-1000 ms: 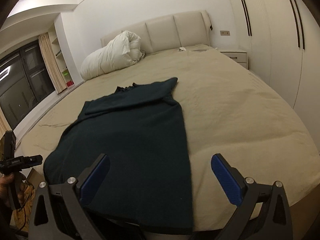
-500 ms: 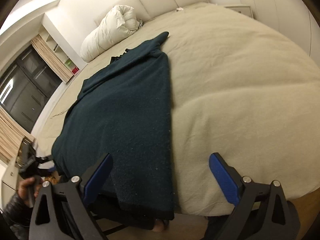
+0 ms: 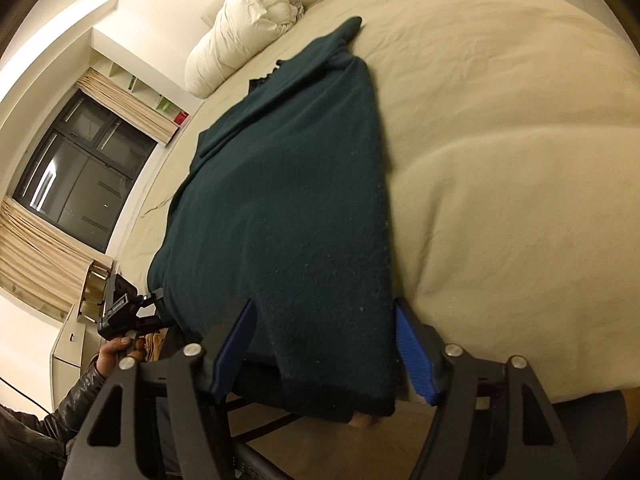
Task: Fold small clothes
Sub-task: 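Grasp the sweater hem with both tools and lift it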
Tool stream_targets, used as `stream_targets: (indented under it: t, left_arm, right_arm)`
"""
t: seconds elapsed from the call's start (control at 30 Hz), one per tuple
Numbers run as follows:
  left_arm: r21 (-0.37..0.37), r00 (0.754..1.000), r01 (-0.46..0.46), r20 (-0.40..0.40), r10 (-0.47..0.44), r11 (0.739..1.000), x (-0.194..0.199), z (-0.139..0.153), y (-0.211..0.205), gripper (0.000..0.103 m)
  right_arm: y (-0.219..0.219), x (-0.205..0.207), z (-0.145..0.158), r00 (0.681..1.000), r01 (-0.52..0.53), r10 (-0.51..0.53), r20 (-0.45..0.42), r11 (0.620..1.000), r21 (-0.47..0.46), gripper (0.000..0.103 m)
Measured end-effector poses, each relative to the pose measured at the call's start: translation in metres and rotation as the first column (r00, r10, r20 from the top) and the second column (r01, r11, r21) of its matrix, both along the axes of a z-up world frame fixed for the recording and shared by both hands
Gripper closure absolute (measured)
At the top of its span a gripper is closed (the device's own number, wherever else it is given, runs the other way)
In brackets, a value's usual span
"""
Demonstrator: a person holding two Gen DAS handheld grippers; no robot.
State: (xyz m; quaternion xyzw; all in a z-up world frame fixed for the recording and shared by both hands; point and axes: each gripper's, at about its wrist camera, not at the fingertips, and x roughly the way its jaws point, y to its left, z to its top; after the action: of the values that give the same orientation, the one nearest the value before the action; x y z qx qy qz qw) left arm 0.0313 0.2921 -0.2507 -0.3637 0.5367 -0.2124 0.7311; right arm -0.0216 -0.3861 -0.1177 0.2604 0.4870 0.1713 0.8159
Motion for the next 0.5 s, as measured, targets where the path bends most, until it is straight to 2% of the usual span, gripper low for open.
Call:
stream_targets:
  t: [0.2,0.27,0.4,0.47,0.5]
  left_arm:
    - [0.031,1.000,0.001,0.000,-0.001,1.000,-0.005,0.003,-0.001,0.053]
    - [0.039,1.000,0.007,0.000,-0.007,0.999,-0.010,0.005,-0.001,0.060]
    - [0.043,0.999,0.025,0.020,-0.026,0.999,-0.020,0.013,-0.001,0.081]
    - [0.065,0.999,0.038,0.031,-0.040,0.997,-0.022,0.018,-0.003,0.084]
    - [0.071,0.998,0.041,0.035,-0.043,0.997,-0.024,0.019,-0.003,0.085]
  right_arm:
    - [0.003,-0.001,-0.003,0.999,-0.013,0.013,-0.034,1.000,0.001,0.045]
    - [0.003,0.004,-0.004,0.999,-0.025,0.024,-0.049,1.000,-0.015,0.055]
    - [0.001,0.005,-0.007,0.997,-0.023,0.023,-0.071,1.000,-0.012,0.068]
    - [0.002,0.007,-0.009,0.996,-0.030,0.029,-0.079,0.999,-0.014,0.077]
    - [0.004,0.005,-0.009,0.996,-0.033,0.031,-0.082,0.999,-0.017,0.077]
